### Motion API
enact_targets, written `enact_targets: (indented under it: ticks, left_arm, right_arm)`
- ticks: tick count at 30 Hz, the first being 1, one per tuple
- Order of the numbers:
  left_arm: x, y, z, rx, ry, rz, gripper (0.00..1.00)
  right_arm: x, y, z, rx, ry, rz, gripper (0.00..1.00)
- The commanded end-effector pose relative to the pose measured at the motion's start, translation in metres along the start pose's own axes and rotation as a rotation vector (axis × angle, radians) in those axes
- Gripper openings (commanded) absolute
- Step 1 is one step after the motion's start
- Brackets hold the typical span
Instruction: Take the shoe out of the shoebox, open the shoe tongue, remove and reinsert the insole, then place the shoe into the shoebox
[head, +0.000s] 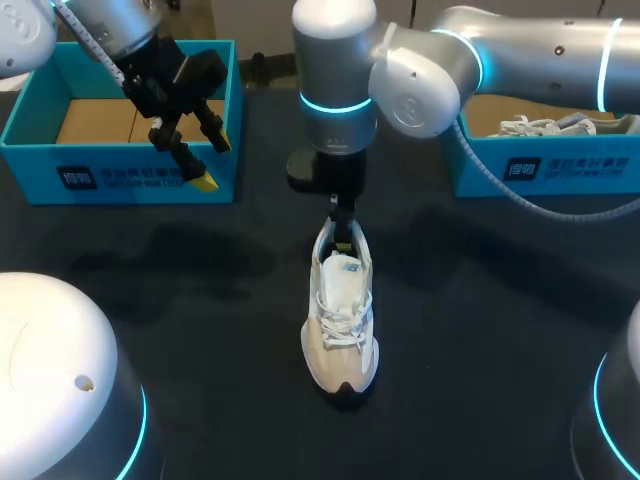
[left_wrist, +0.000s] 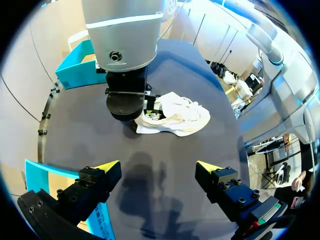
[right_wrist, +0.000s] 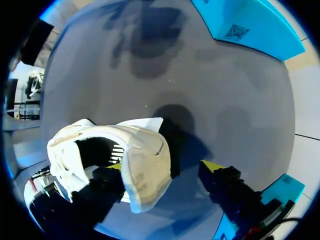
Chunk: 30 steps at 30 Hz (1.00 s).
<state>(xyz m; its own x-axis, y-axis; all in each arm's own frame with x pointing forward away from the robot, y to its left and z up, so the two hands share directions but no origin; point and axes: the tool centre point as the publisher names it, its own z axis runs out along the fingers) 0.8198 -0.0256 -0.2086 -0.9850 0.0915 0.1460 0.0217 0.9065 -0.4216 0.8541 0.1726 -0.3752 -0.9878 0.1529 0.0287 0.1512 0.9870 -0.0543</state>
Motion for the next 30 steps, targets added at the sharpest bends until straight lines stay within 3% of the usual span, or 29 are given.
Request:
enact_targets:
  ticks: [1, 3, 9, 11, 14, 17, 19, 23, 30]
  left_arm:
    - [0.001, 0.001, -0.001, -0.001, -0.002, 0.001, 1.00]
    - [0.001, 0.001, -0.001, -0.001, -0.002, 0.001, 1.00]
    - [0.001, 0.001, -0.001, -0.001, -0.002, 0.001, 1.00]
    - [0.001, 0.001, -0.001, -0.001, -0.002, 0.001, 1.00]
    - [0.001, 0.001, -0.001, -0.001, -0.002, 0.001, 1.00]
    - [0.001, 0.001, -0.001, -0.001, -0.002, 0.001, 1.00]
    - [0.001, 0.001, -0.001, -0.001, -0.002, 0.001, 1.00]
    - [0.001, 0.001, -0.001, -0.001, -0.002, 0.001, 1.00]
    - [0.001, 0.001, -0.001, -0.001, -0.002, 0.001, 1.00]
  right_arm:
    - [-0.003, 0.004, 0.008, 0.002, 0.010, 0.005, 0.52]
    - [-0.004, 0.004, 0.010, -0.002, 0.013, 0.009, 0.45]
    - [-0.002, 0.006, 0.012, -0.003, 0.016, 0.012, 0.39]
    - [-0.001, 0.006, 0.013, -0.003, 0.017, 0.017, 0.29]
    - [0.002, 0.007, 0.012, -0.002, 0.016, 0.032, 0.00]
    - [0.003, 0.008, 0.010, 0.002, 0.012, 0.044, 0.00]
    - [0.004, 0.008, 0.009, 0.047, 0.019, 0.060, 0.00]
    - [0.005, 0.007, 0.004, 0.022, 0.000, 0.092, 0.00]
    - [0.011, 0.000, -0.031, 0.025, -0.044, 0.112, 0.00]
